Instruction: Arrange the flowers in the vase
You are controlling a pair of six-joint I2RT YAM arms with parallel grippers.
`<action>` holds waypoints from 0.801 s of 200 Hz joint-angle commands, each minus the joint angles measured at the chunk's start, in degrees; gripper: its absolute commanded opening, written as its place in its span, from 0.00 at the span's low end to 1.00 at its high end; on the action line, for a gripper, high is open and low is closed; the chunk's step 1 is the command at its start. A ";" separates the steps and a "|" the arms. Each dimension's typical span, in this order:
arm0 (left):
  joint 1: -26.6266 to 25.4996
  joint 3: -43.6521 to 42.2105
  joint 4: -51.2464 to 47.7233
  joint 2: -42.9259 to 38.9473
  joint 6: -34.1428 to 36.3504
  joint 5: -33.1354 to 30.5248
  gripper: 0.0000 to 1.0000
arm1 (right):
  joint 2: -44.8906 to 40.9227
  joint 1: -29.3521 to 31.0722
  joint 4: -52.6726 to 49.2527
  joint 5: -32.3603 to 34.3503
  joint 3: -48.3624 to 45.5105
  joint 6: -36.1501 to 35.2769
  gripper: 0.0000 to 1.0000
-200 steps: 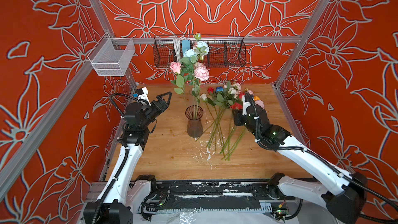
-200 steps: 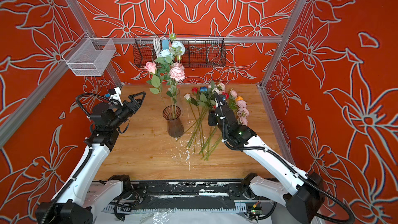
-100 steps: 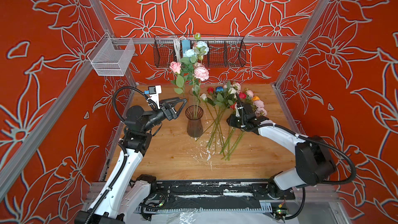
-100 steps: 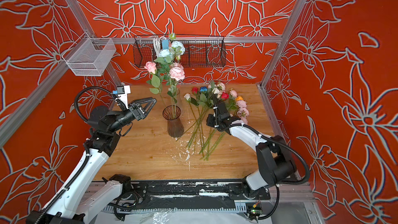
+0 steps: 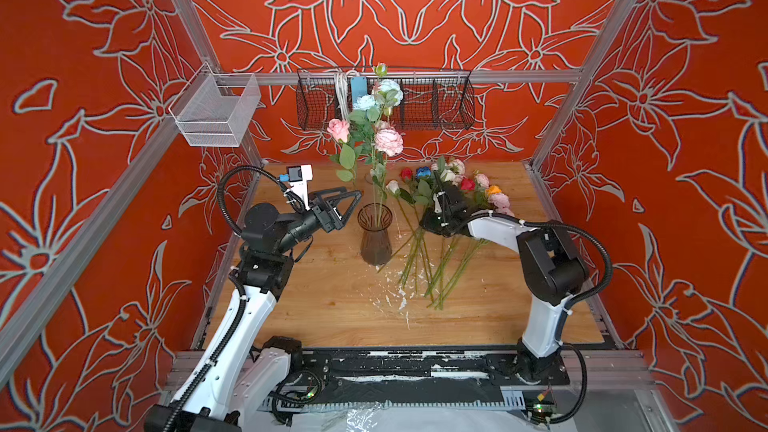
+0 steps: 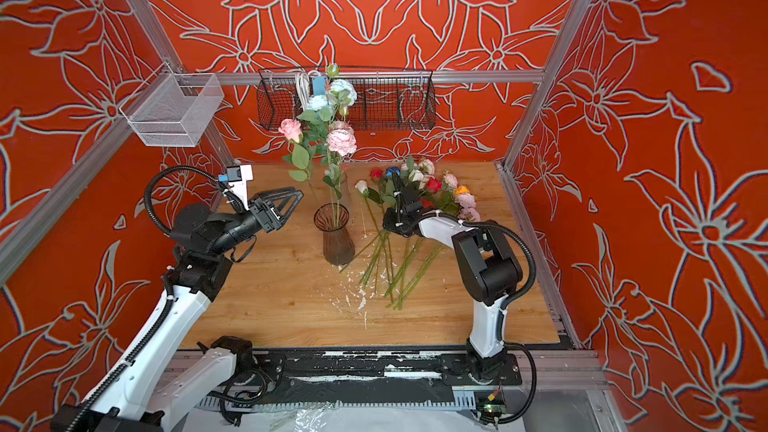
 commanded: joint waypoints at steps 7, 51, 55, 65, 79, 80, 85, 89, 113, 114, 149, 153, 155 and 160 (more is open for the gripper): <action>-0.10 0.80 0.37 0.18 0.68 0.16 0.96 | 2.03 -0.12 -1.98 0.60 3.29 2.14 0.22; -0.11 0.98 0.00 -0.03 0.77 0.14 0.97 | 3.39 0.04 -1.47 -0.13 5.24 2.06 0.23; -0.05 0.99 -0.06 -0.07 0.72 0.14 0.97 | 3.41 0.13 -1.08 -0.36 5.31 1.68 0.23; -0.11 1.05 -0.09 -0.07 0.84 0.14 0.97 | 3.85 0.43 -1.36 -1.38 6.70 -0.39 0.23; -0.11 1.00 -0.18 -0.16 0.85 0.14 0.97 | 6.01 0.95 -4.95 -3.44 11.28 -5.88 0.24; -0.08 1.04 -0.18 -0.16 0.86 0.14 0.97 | 6.21 1.03 -5.30 -3.59 11.64 -6.31 0.25; -0.05 0.99 -0.18 -0.16 0.86 0.12 0.97 | 7.36 1.38 -7.39 -3.95 13.69 -8.58 0.26; -0.03 0.99 -0.22 -0.16 0.78 0.06 0.97 | 8.30 1.70 -9.48 -3.80 15.51 -10.22 0.28; -0.02 1.08 -0.53 0.01 0.99 0.05 0.97 | 13.03 3.07 -18.65 -3.12 23.56 -16.40 0.36; 0.01 1.08 -0.53 0.01 0.96 0.05 0.97 | 13.19 3.18 -18.92 -2.70 23.90 -16.58 0.36; -0.03 1.14 -0.53 0.30 0.89 0.14 0.97 | 15.21 4.06 -22.19 2.97 27.20 -18.66 0.37; -0.03 1.10 -0.53 0.36 0.93 0.15 0.97 | 15.52 4.05 -22.41 3.25 27.42 -18.83 0.37; -0.11 1.10 -0.53 0.37 0.92 0.08 0.97 | 15.86 4.09 -22.48 3.37 27.61 -19.00 0.37; -0.07 1.11 -0.53 0.37 0.94 0.05 0.97 | 16.24 4.10 -22.85 3.59 27.93 -19.32 0.37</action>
